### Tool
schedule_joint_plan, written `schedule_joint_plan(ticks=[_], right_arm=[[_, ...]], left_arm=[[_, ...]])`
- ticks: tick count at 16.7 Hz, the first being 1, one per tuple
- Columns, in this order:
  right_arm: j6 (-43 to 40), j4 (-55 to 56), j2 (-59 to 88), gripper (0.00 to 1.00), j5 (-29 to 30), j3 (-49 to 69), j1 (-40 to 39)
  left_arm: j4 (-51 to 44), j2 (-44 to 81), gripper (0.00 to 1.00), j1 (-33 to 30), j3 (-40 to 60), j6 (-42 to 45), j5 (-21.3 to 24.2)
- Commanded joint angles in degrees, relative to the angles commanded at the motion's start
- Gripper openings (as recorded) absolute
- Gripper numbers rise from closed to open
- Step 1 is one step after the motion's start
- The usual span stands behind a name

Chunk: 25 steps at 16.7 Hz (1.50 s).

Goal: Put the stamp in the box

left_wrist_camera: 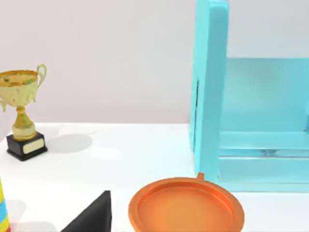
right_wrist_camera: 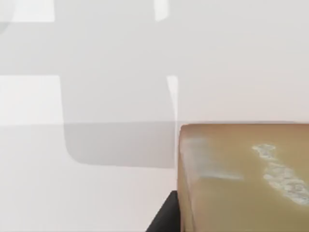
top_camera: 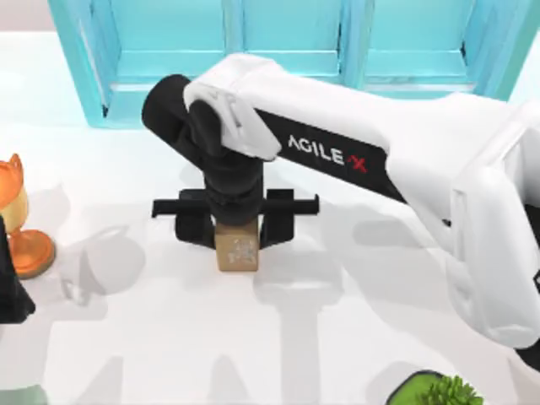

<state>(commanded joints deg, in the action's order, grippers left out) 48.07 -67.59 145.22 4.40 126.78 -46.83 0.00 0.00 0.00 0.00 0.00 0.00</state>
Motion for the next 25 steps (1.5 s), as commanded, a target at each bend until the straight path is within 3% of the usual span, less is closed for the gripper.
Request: schedule_joint_plan(ticks=[6,19,25], right_arm=[[0.1,-1.4,0.5,0.0,0.1,1.9,-0.3],[0.0,-27.8,8.0,0.0,0.1,35.8,-0.1],[0.0,-30.5,8.6,0.0,0.1,39.3,-0.1]], left_arm=[[0.0,0.0,1.0,0.0,0.0,0.0,0.0],[0.0,0.0,1.0,0.0,0.0,0.0,0.0],[0.0,0.0,1.0,0.0,0.0,0.0,0.0]])
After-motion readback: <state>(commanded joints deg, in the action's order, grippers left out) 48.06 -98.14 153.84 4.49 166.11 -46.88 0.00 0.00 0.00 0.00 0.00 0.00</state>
